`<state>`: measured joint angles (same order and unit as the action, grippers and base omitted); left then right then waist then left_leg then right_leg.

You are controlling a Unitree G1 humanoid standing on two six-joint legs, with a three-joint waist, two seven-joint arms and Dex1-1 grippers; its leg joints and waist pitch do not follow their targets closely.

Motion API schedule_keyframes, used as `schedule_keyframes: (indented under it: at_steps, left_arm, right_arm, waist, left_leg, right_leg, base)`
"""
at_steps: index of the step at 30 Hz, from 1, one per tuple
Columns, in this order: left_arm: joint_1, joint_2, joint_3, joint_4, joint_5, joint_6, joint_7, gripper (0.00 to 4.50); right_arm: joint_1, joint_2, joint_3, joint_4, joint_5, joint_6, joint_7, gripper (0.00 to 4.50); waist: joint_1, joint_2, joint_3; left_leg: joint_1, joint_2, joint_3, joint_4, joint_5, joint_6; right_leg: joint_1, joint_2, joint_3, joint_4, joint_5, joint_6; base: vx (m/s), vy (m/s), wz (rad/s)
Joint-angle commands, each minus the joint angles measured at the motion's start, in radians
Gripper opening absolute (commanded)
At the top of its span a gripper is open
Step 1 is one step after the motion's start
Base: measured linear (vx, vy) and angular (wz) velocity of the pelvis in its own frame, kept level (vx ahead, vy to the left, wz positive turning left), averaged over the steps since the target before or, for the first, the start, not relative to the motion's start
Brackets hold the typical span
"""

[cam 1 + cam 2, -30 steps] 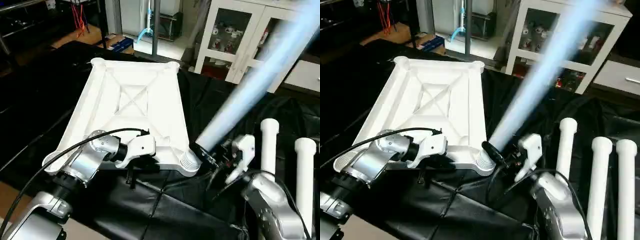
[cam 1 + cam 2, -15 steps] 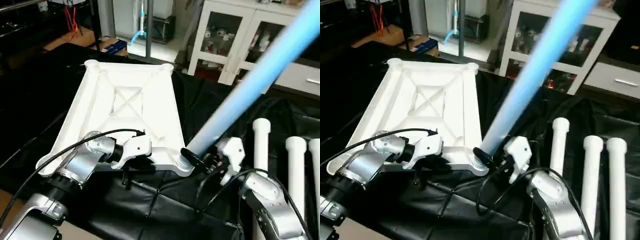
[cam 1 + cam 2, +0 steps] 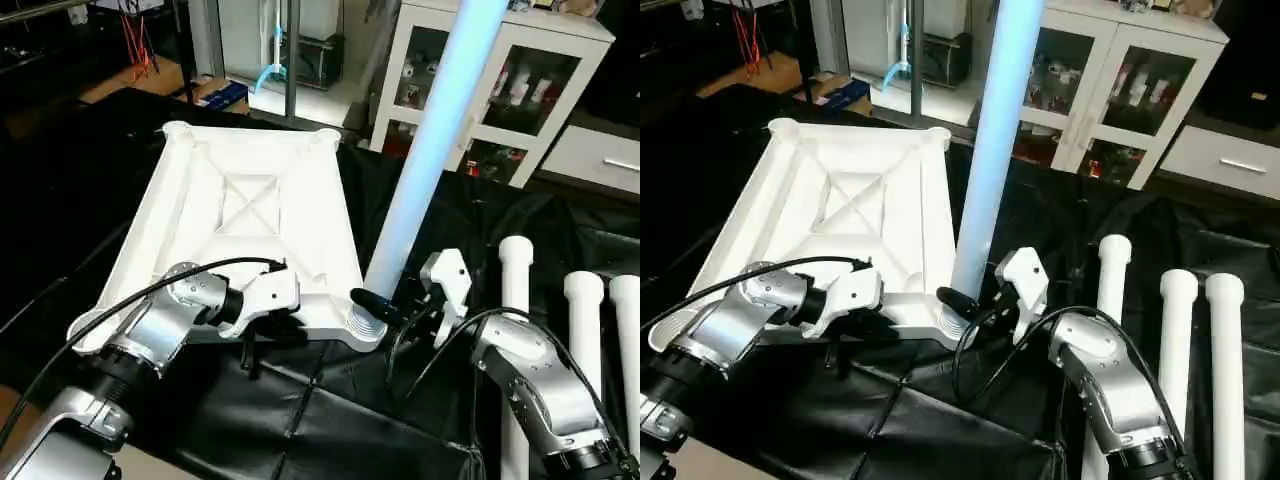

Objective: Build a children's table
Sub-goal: Insert table leg to table base

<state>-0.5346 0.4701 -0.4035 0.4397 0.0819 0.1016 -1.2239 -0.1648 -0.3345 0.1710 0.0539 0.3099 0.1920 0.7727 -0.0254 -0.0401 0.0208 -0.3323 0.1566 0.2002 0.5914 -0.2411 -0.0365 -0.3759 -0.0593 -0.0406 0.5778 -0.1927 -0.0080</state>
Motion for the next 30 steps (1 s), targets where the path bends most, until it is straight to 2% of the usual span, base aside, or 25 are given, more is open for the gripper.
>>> schedule_keyframes:
  at_steps: [1, 4, 6, 7, 8, 9, 10, 11, 12, 13, 14, 15, 17, 18, 19, 20, 22, 25, 26, 30]
  left_arm:
    - [0.009, 0.005, 0.001, -0.009, 0.001, -0.003, 0.004, 0.01]
    - [0.011, 0.007, 0.001, -0.013, 0.001, -0.002, 0.005, 0.01]
    - [0.014, 0.009, 0.001, -0.015, 0.001, -0.001, 0.003, 0.01]
    - [0.016, 0.012, 0.002, -0.017, 0.000, -0.002, 0.001, 0.01]
    - [0.017, 0.012, 0.002, -0.018, -0.001, -0.001, 0.001, 0.01]
    - [0.019, 0.014, 0.002, -0.021, -0.001, -0.001, 0.000, 0.01]
    - [0.021, 0.014, 0.002, -0.023, -0.002, 0.000, 0.000, 0.01]
    - [0.023, 0.015, 0.003, -0.027, -0.003, 0.002, 0.001, 0.01]
    - [0.028, 0.015, 0.004, -0.041, -0.006, 0.009, 0.001, 0.01]
    - [0.030, 0.015, 0.005, -0.047, -0.007, 0.012, 0.001, 0.01]
    - [0.035, 0.013, 0.006, -0.060, -0.012, 0.020, 0.002, 0.01]
    - [0.035, 0.012, 0.006, -0.065, -0.013, 0.022, 0.003, 0.01]
    - [0.032, 0.011, 0.006, -0.068, -0.014, 0.024, 0.003, 0.01]
    - [0.029, 0.012, 0.006, -0.066, -0.014, 0.024, 0.002, 0.00]
    - [0.023, 0.009, 0.005, -0.055, -0.010, 0.016, 0.007, 0.00]
    - [0.021, 0.008, 0.005, -0.050, -0.009, 0.013, 0.007, 0.00]
    - [0.012, 0.003, 0.005, -0.024, -0.006, 0.000, 0.011, 0.00]
    - [0.010, -0.002, 0.003, -0.016, 0.008, -0.001, 0.032, 0.00]
    - [0.010, -0.003, 0.002, -0.016, 0.009, 0.000, 0.034, 0.00]
    - [0.022, -0.004, 0.007, -0.049, 0.022, 0.025, 0.070, 0.00]
  right_arm:
    - [0.057, -0.020, 0.047, 0.179, -0.068, 0.125, -0.021, 1.85]
    - [0.056, -0.009, 0.045, 0.204, -0.077, 0.128, -0.044, 1.85]
    - [0.046, 0.013, 0.025, 0.241, -0.067, 0.128, -0.077, 1.85]
    - [0.036, 0.028, 0.011, 0.264, -0.065, 0.117, -0.095, 1.85]
    - [0.033, 0.031, 0.008, 0.269, -0.064, 0.114, -0.099, 1.85]
    - [0.028, 0.036, 0.003, 0.277, -0.067, 0.100, -0.106, 1.85]
    - [0.023, 0.041, -0.002, 0.283, -0.070, 0.085, -0.114, 1.85]
    - [0.017, 0.048, -0.008, 0.286, -0.071, 0.072, -0.121, 1.85]
    - [0.012, 0.054, -0.017, 0.275, -0.067, 0.059, -0.130, 1.85]
    - [0.009, 0.056, -0.022, 0.271, -0.065, 0.055, -0.133, 1.85]
    - [0.002, 0.062, -0.035, 0.259, -0.056, 0.047, -0.137, 1.85]
    - [-0.002, 0.063, -0.042, 0.252, -0.053, 0.045, -0.140, 1.85]
    - [-0.009, 0.064, -0.049, 0.246, -0.053, 0.043, -0.143, 1.84]
    - [-0.016, 0.065, -0.053, 0.245, -0.052, 0.044, -0.145, 1.84]
    - [-0.033, 0.066, -0.063, 0.248, -0.048, 0.038, -0.140, 1.84]
    - [-0.039, 0.068, -0.065, 0.254, -0.050, 0.034, -0.143, 1.84]
    - [-0.062, 0.073, -0.071, 0.282, -0.061, 0.020, -0.158, 1.84]
    - [-0.062, 0.073, -0.063, 0.288, -0.073, 0.012, -0.165, 1.84]
    - [-0.062, 0.073, -0.062, 0.289, -0.074, 0.010, -0.165, 1.84]
    - [-0.033, 0.078, -0.043, 0.269, -0.098, -0.005, -0.185, 1.84]
  waist:
    - [0.000, 0.016, -0.014]
    - [-0.001, 0.016, -0.013]
    - [-0.003, 0.016, -0.013]
    - [-0.007, 0.023, -0.010]
    - [-0.009, 0.021, -0.011]
    - [-0.010, 0.028, -0.011]
    - [-0.015, 0.025, -0.011]
    - [-0.016, 0.024, -0.011]
    - [-0.020, 0.029, -0.009]
    - [-0.020, 0.029, -0.009]
    - [-0.022, 0.026, -0.010]
    - [-0.021, 0.027, -0.011]
    - [-0.020, 0.028, -0.016]
    - [-0.020, 0.029, -0.017]
    - [-0.021, 0.035, -0.016]
    - [-0.022, 0.038, -0.017]
    - [-0.023, 0.029, -0.019]
    - [-0.019, 0.031, -0.018]
    - [-0.018, 0.026, -0.018]
    - [-0.016, 0.028, -0.016]
  left_leg:
    - [-0.001, 0.092, -0.053, -0.100, -0.357, -0.031]
    - [-0.002, 0.092, -0.056, -0.102, -0.372, -0.035]
    - [0.000, 0.091, -0.057, -0.101, -0.393, -0.038]
    - [-0.004, 0.090, -0.064, -0.105, -0.423, -0.047]
    - [-0.004, 0.090, -0.064, -0.105, -0.434, -0.049]
    - [-0.004, 0.089, -0.067, -0.106, -0.442, -0.054]
    - [-0.005, 0.089, -0.069, -0.107, -0.461, -0.059]
    - [-0.002, 0.089, -0.069, -0.107, -0.472, -0.060]
    - [0.005, 0.086, -0.068, -0.106, -0.512, -0.063]
    - [0.006, 0.086, -0.068, -0.105, -0.520, -0.062]
    - [0.006, 0.087, -0.069, -0.105, -0.518, -0.059]
    - [0.005, 0.088, -0.070, -0.106, -0.508, -0.058]
    - [0.001, 0.090, -0.066, -0.106, -0.457, -0.056]
    - [-0.001, 0.091, -0.061, -0.106, -0.420, -0.055]
    - [-0.004, 0.089, -0.059, -0.106, -0.408, -0.053]
    - [-0.003, 0.088, -0.058, -0.104, -0.405, -0.053]
    - [-0.004, 0.086, -0.055, -0.100, -0.387, -0.044]
    - [-0.004, 0.087, -0.053, -0.098, -0.350, -0.032]
    - [-0.003, 0.088, -0.051, -0.098, -0.343, -0.030]
    - [-0.004, 0.090, -0.051, -0.099, -0.327, -0.025]
  right_leg:
    - [0.004, -0.099, 0.059, -0.080, -0.380, -0.194]
    - [0.003, -0.099, 0.059, -0.081, -0.395, -0.190]
    - [0.000, -0.100, 0.059, -0.083, -0.421, -0.185]
    - [0.001, -0.100, 0.057, -0.085, -0.463, -0.172]
    - [0.000, -0.100, 0.056, -0.086, -0.475, -0.166]
    - [0.000, -0.101, 0.056, -0.086, -0.479, -0.163]
    - [-0.002, -0.099, 0.054, -0.089, -0.489, -0.156]
    - [-0.004, -0.098, 0.054, -0.090, -0.496, -0.152]
    - [-0.013, -0.095, 0.054, -0.096, -0.521, -0.145]
    - [-0.014, -0.096, 0.054, -0.097, -0.531, -0.143]
    - [-0.013, -0.098, 0.054, -0.097, -0.541, -0.140]
    - [-0.012, -0.098, 0.055, -0.096, -0.530, -0.142]
    - [-0.008, -0.096, 0.058, -0.088, -0.441, -0.164]
    - [-0.006, -0.093, 0.058, -0.082, -0.363, -0.187]
    - [-0.002, -0.092, 0.056, -0.078, -0.331, -0.202]
    - [0.001, -0.094, 0.056, -0.077, -0.324, -0.211]
    - [0.003, -0.095, 0.057, -0.077, -0.324, -0.219]
    - [0.005, -0.096, 0.058, -0.079, -0.326, -0.221]
    - [0.004, -0.096, 0.058, -0.079, -0.321, -0.222]
    - [0.005, -0.096, 0.058, -0.075, -0.312, -0.225]
  base:
    - [0.000, 0.000, 0.00]
    - [0.000, 0.000, 0.00]
    - [0.000, 0.000, 0.00]
    - [0.000, 0.000, 0.00]
    - [0.000, 0.000, 0.00]
    - [0.000, 0.000, 0.00]
    - [0.000, 0.000, 0.00]
    - [0.000, 0.000, 0.00]
    - [0.000, 0.000, 0.00]
    - [0.000, 0.000, 0.00]
    - [0.000, 0.000, 0.00]
    - [0.000, 0.000, 0.00]
    - [0.000, 0.000, 0.00]
    - [0.000, 0.000, 0.00]
    - [0.000, 0.000, 0.00]
    - [0.000, 0.000, 0.00]
    - [0.000, 0.000, 0.00]
    - [0.000, 0.000, 0.00]
    - [0.000, 0.000, 0.00]
    - [0.000, 0.000, 0.00]
